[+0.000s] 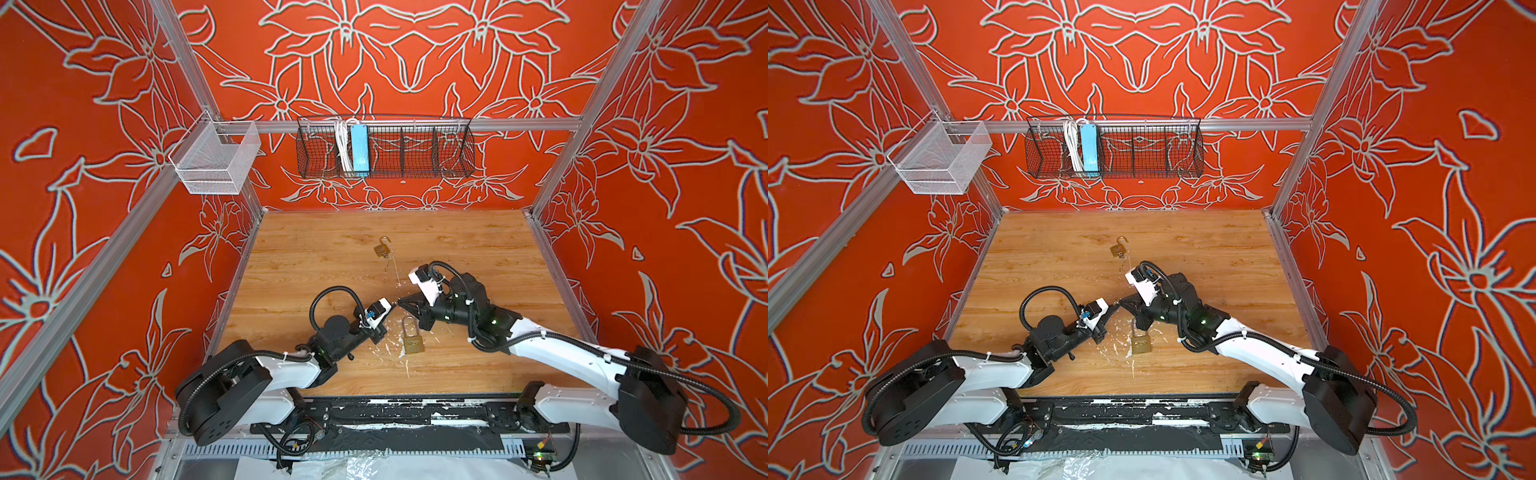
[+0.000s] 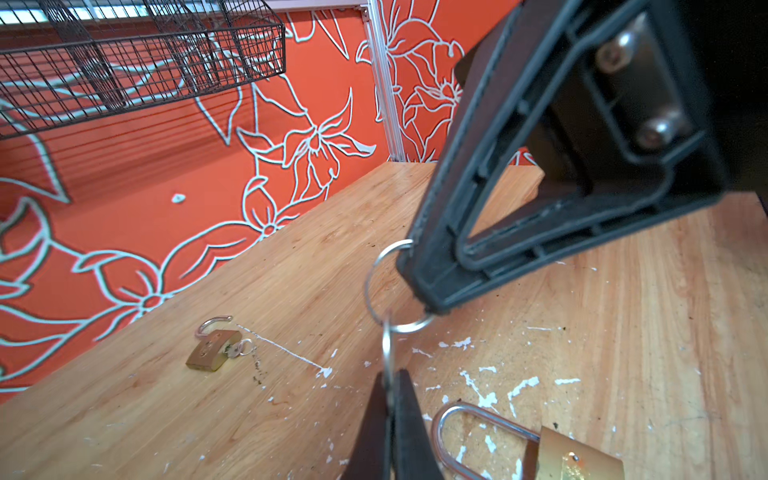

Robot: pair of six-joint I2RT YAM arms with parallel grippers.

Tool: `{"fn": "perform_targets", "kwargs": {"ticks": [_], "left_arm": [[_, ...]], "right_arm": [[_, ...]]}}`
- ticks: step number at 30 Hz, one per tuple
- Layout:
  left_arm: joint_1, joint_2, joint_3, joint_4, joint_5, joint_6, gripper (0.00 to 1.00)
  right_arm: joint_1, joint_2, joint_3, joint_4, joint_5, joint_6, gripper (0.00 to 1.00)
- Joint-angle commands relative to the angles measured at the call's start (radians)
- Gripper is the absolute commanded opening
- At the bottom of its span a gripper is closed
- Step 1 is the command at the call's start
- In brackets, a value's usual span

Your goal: Unlock with the key

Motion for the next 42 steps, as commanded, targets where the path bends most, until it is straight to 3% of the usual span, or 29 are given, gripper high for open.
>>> {"fn": "perform_targets", "kwargs": {"ticks": [1,3,9,18,23,26,28,36,42], "left_arm": [[-0.011,-0.083,0.026,-0.122,-0.083,0.090,0.00],[-0.011,-0.145,0.037,-0.208,-0.103,0.124,0.00],[-0.064,-0.254,0.069,-0.389,-0.187,0.323,0.00],[-0.234,-0.390,0.114,-0.534,-0.246,0.977,0.00],[-0.253,-0.402,0.292,-0.794,-0.149,1.402,0.00],[-0.265,-0.345,0.458,-0.969,-0.227,1.609,0.00],[-0.272,-0.306,0.497,-0.963,-0.302,1.774,0.00],[-0.287,-0.400,0.515,-1.020,-0.244,1.889,0.00],[-0.348,-0.427,0.518,-0.998,-0.265,1.896,0.00]], "right_arm": [[-0.002,-0.034,-0.019,0.010,0.137,-0.007,0.28],[-0.001,-0.046,-0.024,0.004,0.167,-0.014,0.45],[-0.003,-0.158,-0.100,0.036,0.377,0.028,0.58],[-0.044,-0.400,-0.258,0.149,0.472,0.046,0.68],[-0.096,-0.480,-0.293,0.200,0.332,0.078,0.71],[-0.100,-0.527,-0.339,0.290,0.245,0.075,0.71],[-0.103,-0.558,-0.375,0.345,0.221,0.091,0.71],[-0.106,-0.560,-0.318,0.362,-0.035,0.126,0.71],[-0.106,-0.416,-0.225,0.392,-0.291,0.181,0.72]]}}
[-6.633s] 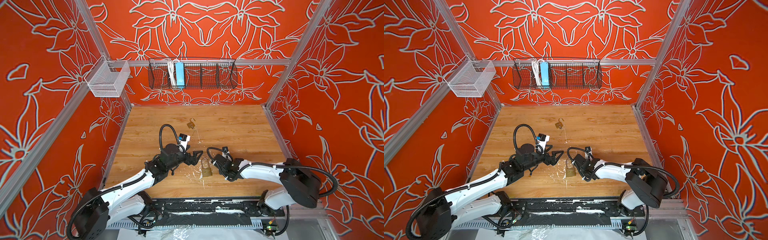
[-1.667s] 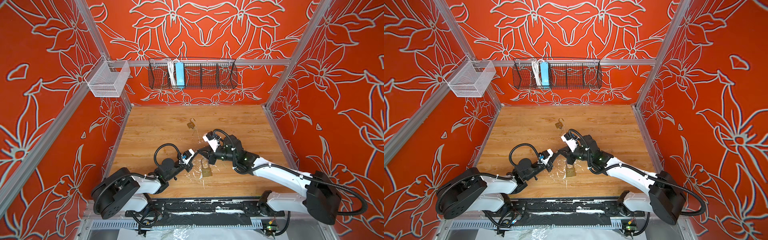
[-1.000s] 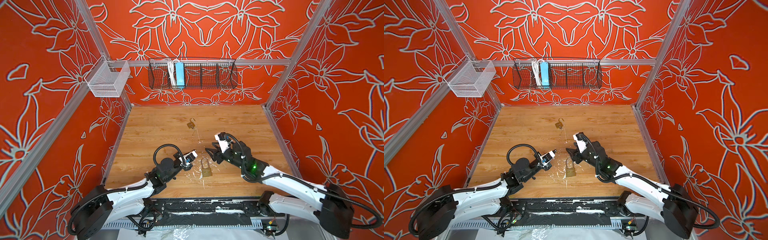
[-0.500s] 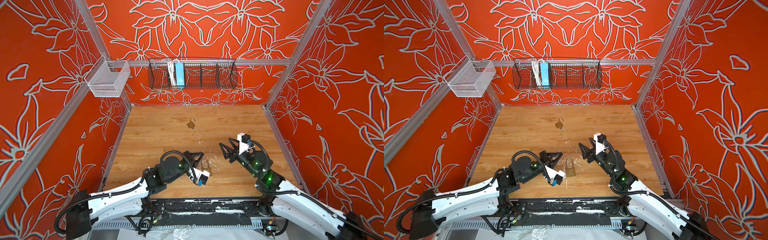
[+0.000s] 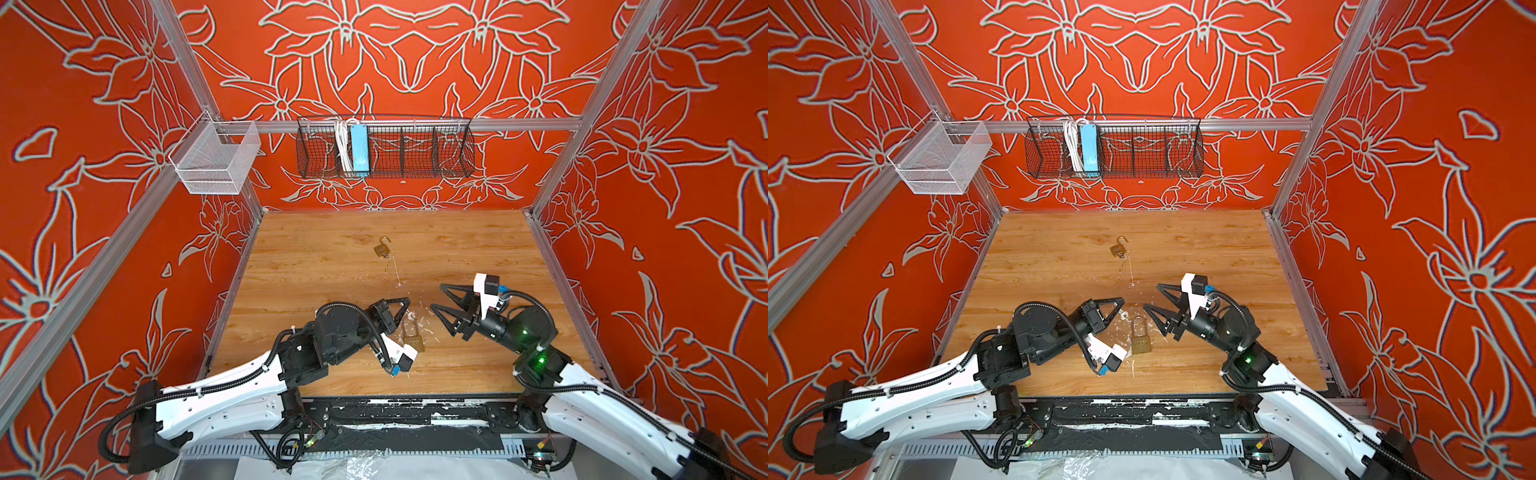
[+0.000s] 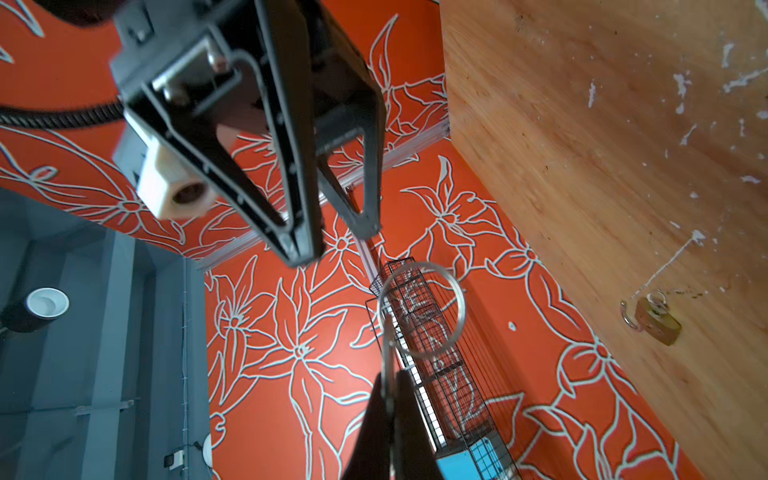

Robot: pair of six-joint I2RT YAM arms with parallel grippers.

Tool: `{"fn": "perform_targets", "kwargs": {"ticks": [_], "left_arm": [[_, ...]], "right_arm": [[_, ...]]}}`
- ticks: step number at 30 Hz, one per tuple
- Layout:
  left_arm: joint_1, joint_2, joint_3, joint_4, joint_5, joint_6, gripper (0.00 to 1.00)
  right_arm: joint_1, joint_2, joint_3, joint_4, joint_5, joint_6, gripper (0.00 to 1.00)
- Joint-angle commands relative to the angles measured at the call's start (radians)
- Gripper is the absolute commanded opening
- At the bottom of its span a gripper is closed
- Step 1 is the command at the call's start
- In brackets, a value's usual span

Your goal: Unlock with the key

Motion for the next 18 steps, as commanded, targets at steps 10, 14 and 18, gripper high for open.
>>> {"fn": "perform_targets", "kwargs": {"ticks": [10,14,18], "left_arm": [[-0.011,0.000,-0.051,0.130,-0.053,0.108,0.00],[0.001,-0.026,-0.069,0.201,-0.033,0.063,0.00],[0.003,-0.048,-0.071,0.185,-0.026,0.057,0.00]], "right_arm": [[0.000,0.183,0.130,0.054,-0.349,0.072,0.69],[0.001,0.204,0.164,0.001,-0.380,0.063,0.69],[0.008,0.266,0.191,0.037,-0.458,0.097,0.59]]}}
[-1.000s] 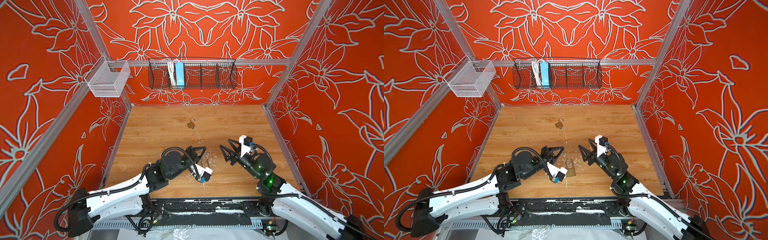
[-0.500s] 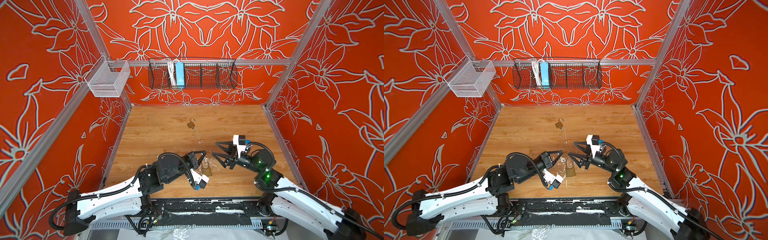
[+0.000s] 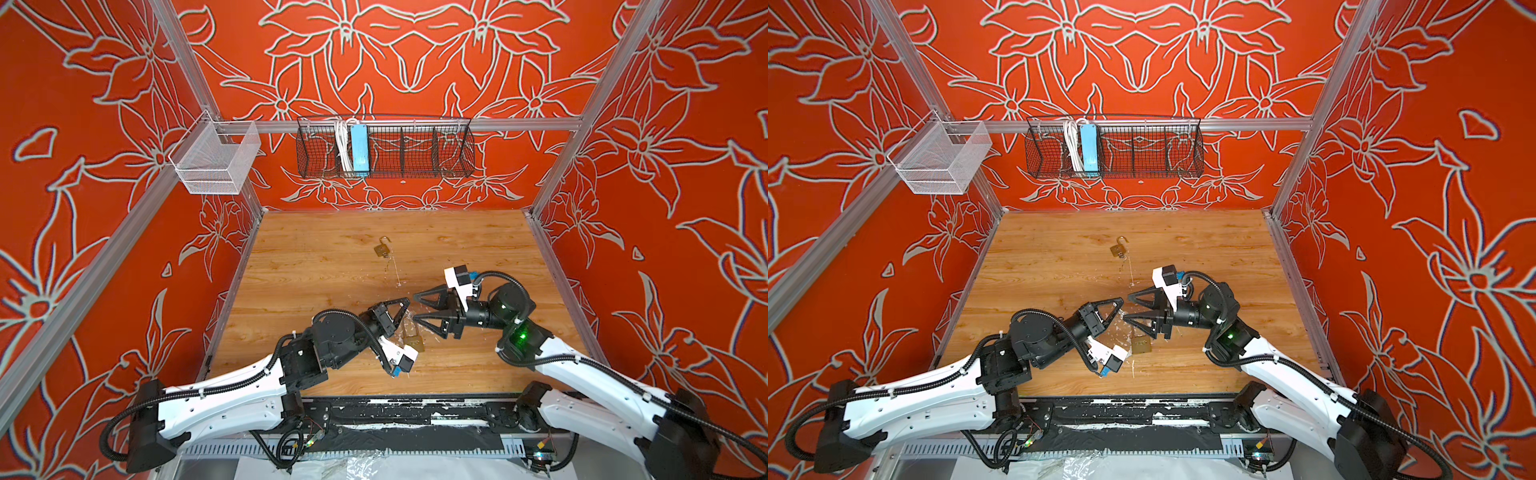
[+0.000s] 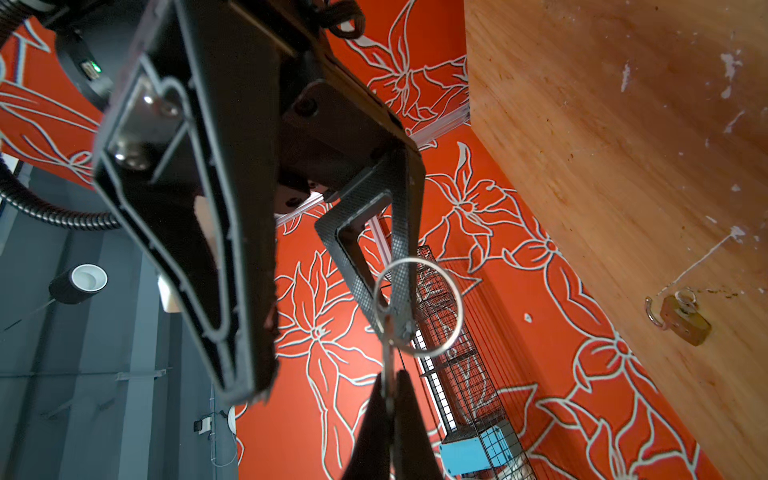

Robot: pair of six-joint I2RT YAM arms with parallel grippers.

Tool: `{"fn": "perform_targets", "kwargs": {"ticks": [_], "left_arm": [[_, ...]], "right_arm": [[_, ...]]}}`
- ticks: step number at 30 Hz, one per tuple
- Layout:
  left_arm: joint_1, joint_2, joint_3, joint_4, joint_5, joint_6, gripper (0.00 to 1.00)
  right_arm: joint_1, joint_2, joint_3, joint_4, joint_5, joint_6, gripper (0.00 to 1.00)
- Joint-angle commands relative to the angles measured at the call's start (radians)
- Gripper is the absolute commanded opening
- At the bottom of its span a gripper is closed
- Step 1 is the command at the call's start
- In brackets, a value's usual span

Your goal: Unlock with the key

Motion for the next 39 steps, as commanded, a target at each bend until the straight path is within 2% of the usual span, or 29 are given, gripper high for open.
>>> {"fn": "perform_targets", "kwargs": {"ticks": [1,4,17,25,30,31,32,33,34,37,39], "left_arm": [[0.005,-0.026,0.001,0.047,0.011,0.039,0.00],[0.005,-0.028,-0.001,0.046,0.016,0.041,0.00],[0.004,-0.012,0.001,0.030,0.016,0.049,0.00],[0.005,-0.010,-0.005,0.021,0.022,0.052,0.00],[0.005,-0.014,0.000,-0.011,0.026,0.048,0.00],[0.005,-0.015,0.003,-0.021,0.025,0.046,0.07],[0.004,-0.016,0.004,-0.028,0.024,0.040,0.25],[0.005,-0.018,0.007,-0.037,0.024,0.032,0.86],[0.005,-0.020,0.007,-0.044,0.025,0.026,0.98],[0.004,-0.030,0.006,-0.066,0.016,0.015,0.97],[0.005,-0.039,0.007,-0.100,-0.004,-0.001,0.97]], "right_arm": [[0.012,0.038,0.041,0.022,-0.088,0.024,0.56],[0.022,0.055,0.049,0.008,-0.078,0.015,0.53],[0.029,0.035,0.055,-0.033,-0.060,-0.009,0.16],[0.029,0.029,0.059,-0.057,-0.038,-0.017,0.00],[0.029,0.032,0.058,-0.060,-0.031,-0.016,0.00],[0.029,0.032,0.060,-0.061,-0.031,-0.016,0.00],[0.029,0.034,0.061,-0.061,-0.031,-0.016,0.00],[0.029,0.034,0.060,-0.062,-0.024,-0.016,0.00],[0.029,0.033,0.062,-0.068,-0.013,-0.017,0.00],[0.029,0.022,0.060,-0.106,0.032,-0.040,0.00],[0.026,-0.002,0.047,-0.130,0.102,-0.059,0.00]]}}
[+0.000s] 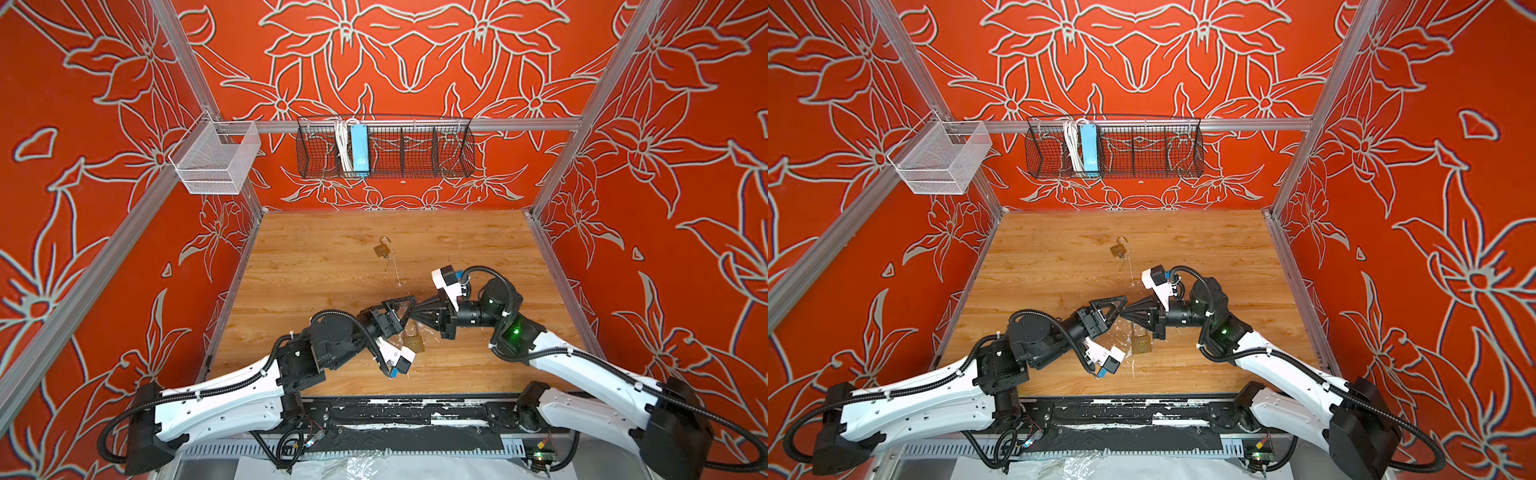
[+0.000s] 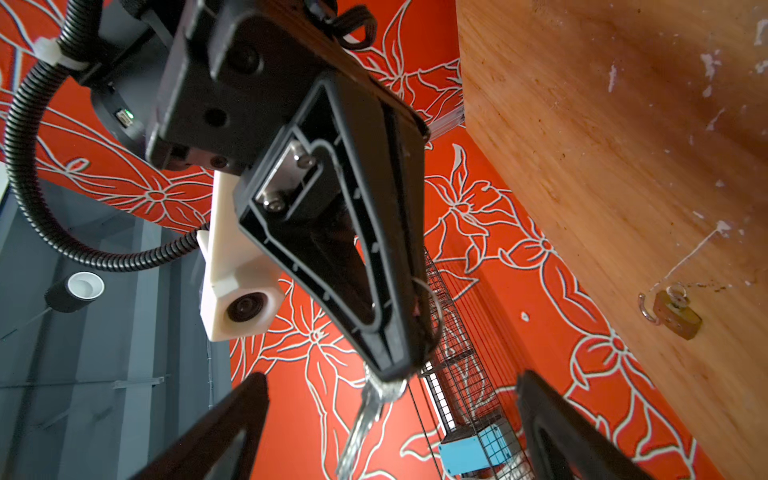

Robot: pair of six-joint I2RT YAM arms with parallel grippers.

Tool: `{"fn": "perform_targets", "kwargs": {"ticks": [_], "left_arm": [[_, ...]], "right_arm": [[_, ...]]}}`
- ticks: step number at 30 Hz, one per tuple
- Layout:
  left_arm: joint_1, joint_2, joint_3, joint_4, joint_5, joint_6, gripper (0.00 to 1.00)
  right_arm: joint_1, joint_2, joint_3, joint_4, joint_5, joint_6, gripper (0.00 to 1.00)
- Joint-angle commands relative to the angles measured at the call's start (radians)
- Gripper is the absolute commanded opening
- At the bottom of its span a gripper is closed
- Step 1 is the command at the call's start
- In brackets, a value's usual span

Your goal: Unlock with the key

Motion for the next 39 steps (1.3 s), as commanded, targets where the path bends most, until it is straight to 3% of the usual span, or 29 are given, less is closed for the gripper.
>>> {"fn": "perform_targets", "kwargs": {"ticks": [1,5,8,10,12,15,17,19,22,25,28,32,35,39], "left_arm": [[0.001,-0.028,0.008,-0.059,-0.020,-0.013,0.97],[0.004,-0.066,0.019,-0.156,-0.037,-0.110,0.97],[0.006,-0.093,0.015,-0.112,-0.007,-0.296,0.97],[0.005,-0.101,0.020,0.029,-0.015,-0.563,0.97],[0.005,-0.109,0.078,0.091,-0.095,-1.002,0.97],[0.010,-0.088,0.247,-0.139,-0.215,-1.588,0.97],[0.011,-0.066,0.294,-0.270,-0.204,-1.768,0.97],[0.014,-0.055,0.244,-0.241,-0.189,-1.920,0.97],[0.033,-0.022,0.177,-0.255,-0.071,-2.128,0.97],[0.034,0.007,0.103,-0.251,-0.047,-2.399,0.97],[0.032,0.023,0.037,-0.267,-0.094,-2.669,0.97],[0.032,0.146,0.106,-0.508,-0.145,-3.003,0.97],[0.031,0.283,0.175,-0.561,-0.032,-3.021,0.97],[0.031,0.453,0.176,-0.563,0.019,-3.227,0.97]], "right_arm": [[0.000,-0.051,0.013,-0.029,0.113,-0.047,0.00],[-0.018,-0.093,-0.011,-0.055,0.207,-0.059,0.00],[-0.030,-0.095,-0.013,-0.084,0.257,-0.081,0.00],[-0.036,-0.085,-0.014,-0.115,0.317,-0.107,0.00],[-0.050,-0.068,-0.017,-0.142,0.410,-0.115,0.00],[-0.082,-0.058,-0.034,-0.148,0.502,-0.094,0.00],[-0.098,-0.067,-0.047,-0.158,0.571,-0.084,0.00],[-0.116,-0.078,-0.063,-0.163,0.630,-0.074,0.00],[-0.148,-0.102,-0.085,-0.173,0.686,-0.055,0.00],[-0.167,-0.125,-0.091,-0.231,0.795,-0.036,0.00],[-0.198,-0.134,-0.091,-0.307,0.931,0.004,0.00],[-0.235,-0.116,-0.100,-0.318,0.951,0.048,0.00],[-0.245,-0.088,-0.103,-0.301,0.936,0.054,0.00],[-0.252,-0.072,-0.106,-0.286,0.922,0.054,0.00]]}}
